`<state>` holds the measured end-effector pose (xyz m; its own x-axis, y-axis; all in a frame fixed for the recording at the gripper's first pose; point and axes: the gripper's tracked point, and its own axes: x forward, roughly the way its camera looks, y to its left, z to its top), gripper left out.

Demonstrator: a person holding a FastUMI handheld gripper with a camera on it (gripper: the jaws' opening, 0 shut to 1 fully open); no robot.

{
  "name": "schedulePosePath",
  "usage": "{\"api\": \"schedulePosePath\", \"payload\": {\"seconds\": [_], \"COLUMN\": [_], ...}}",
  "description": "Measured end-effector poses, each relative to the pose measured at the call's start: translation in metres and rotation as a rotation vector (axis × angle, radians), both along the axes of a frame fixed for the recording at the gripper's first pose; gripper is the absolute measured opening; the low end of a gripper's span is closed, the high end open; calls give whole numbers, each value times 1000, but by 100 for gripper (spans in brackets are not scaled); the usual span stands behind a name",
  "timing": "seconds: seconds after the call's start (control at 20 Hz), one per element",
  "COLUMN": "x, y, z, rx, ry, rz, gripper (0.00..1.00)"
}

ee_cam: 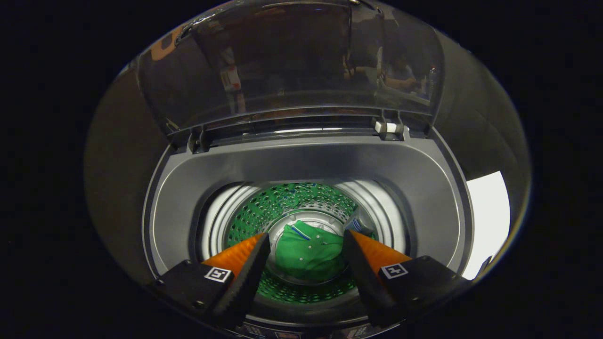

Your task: Put the clothes into the washing machine and then close the washing machine lid.

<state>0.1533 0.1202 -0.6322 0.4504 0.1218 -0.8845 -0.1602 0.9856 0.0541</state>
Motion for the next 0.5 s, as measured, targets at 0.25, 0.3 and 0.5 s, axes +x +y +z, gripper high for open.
{"api": "schedulePosePath", "payload": {"seconds": [0.25, 0.3, 0.5], "x": [-9, -10, -8], "y": [-4, -4, -12], "z": [46, 58, 130], "rx": [32, 45, 90], "ry": [-100, -127, -270], "rz": [11, 7, -3], "gripper": [99, 99, 99]}}
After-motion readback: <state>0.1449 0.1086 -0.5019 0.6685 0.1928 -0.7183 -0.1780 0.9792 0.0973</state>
